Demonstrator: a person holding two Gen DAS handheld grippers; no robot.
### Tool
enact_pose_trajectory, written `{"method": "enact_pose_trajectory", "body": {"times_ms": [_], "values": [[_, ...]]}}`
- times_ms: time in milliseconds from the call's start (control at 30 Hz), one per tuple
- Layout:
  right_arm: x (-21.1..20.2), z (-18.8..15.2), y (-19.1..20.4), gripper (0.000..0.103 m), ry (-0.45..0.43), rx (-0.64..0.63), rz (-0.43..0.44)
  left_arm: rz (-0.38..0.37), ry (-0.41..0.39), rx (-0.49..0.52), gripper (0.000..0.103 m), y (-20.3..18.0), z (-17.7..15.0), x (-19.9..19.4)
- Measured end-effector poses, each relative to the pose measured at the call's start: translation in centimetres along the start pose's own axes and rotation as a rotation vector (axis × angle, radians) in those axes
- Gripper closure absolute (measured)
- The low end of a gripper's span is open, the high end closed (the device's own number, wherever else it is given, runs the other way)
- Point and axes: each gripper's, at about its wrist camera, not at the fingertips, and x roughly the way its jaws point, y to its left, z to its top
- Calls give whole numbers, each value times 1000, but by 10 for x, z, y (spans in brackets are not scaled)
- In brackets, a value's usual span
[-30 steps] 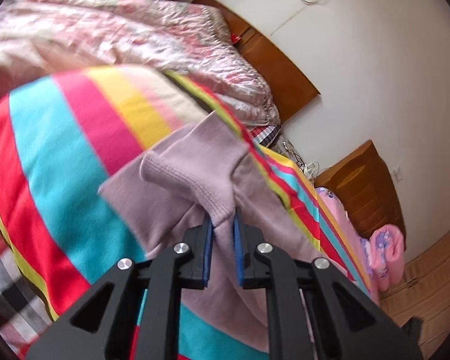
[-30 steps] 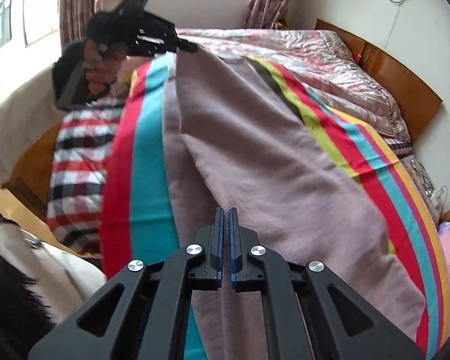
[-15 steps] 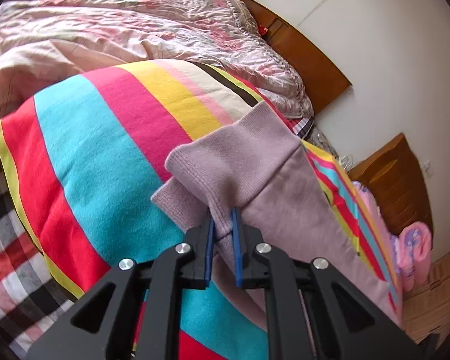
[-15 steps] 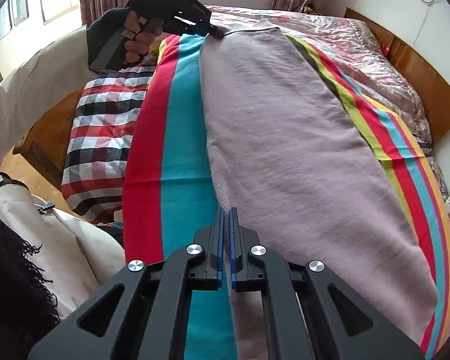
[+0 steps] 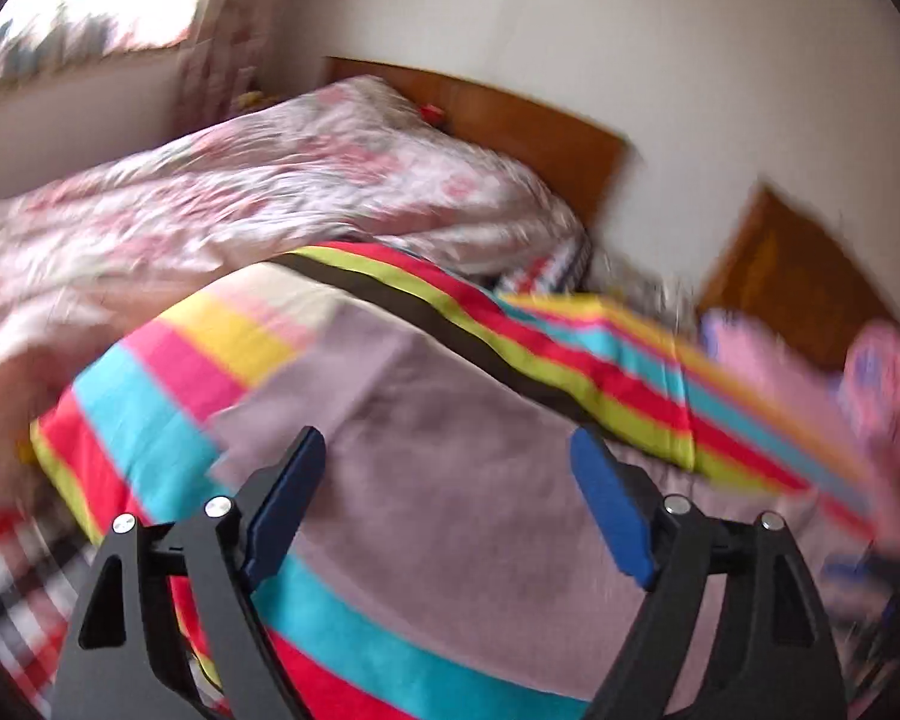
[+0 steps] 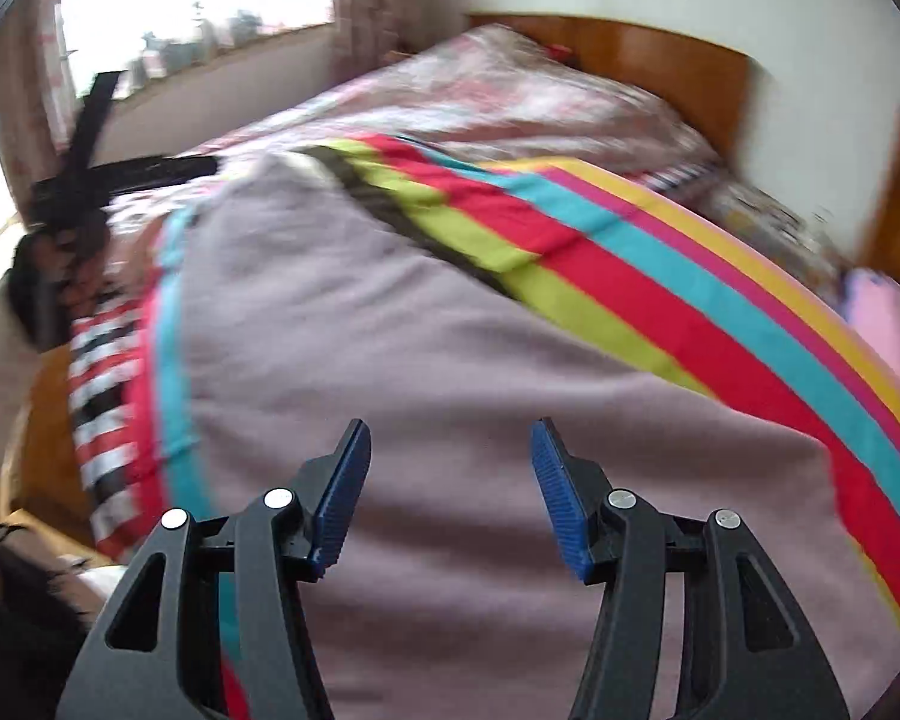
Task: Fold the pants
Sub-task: 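Release the cuff and waistband and open both grippers above the pants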
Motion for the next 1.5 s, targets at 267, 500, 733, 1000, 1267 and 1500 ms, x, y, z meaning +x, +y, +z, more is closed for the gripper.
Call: {"method": "enact_pose_trajectory", "body": {"times_ms": [267, 500, 733, 1000, 1267, 1500], "values": [[31, 6, -75, 49, 62, 153, -3, 27, 252, 93, 20, -44, -5, 111], [53, 56, -54, 73, 51, -105, 103, -122, 174, 205, 22, -103, 13, 81], [88, 65, -24, 79, 140, -286, 160, -214, 257, 359, 23, -174, -11, 110], [97, 54, -17, 99, 143, -357, 113, -200, 330, 345, 23, -162, -36, 137], [90, 72, -17, 100, 66, -338, 7, -179, 271, 337, 23, -161, -28, 121], [87, 61, -40, 49, 89, -149, 33, -119, 297, 342, 22, -154, -37, 131]]}}
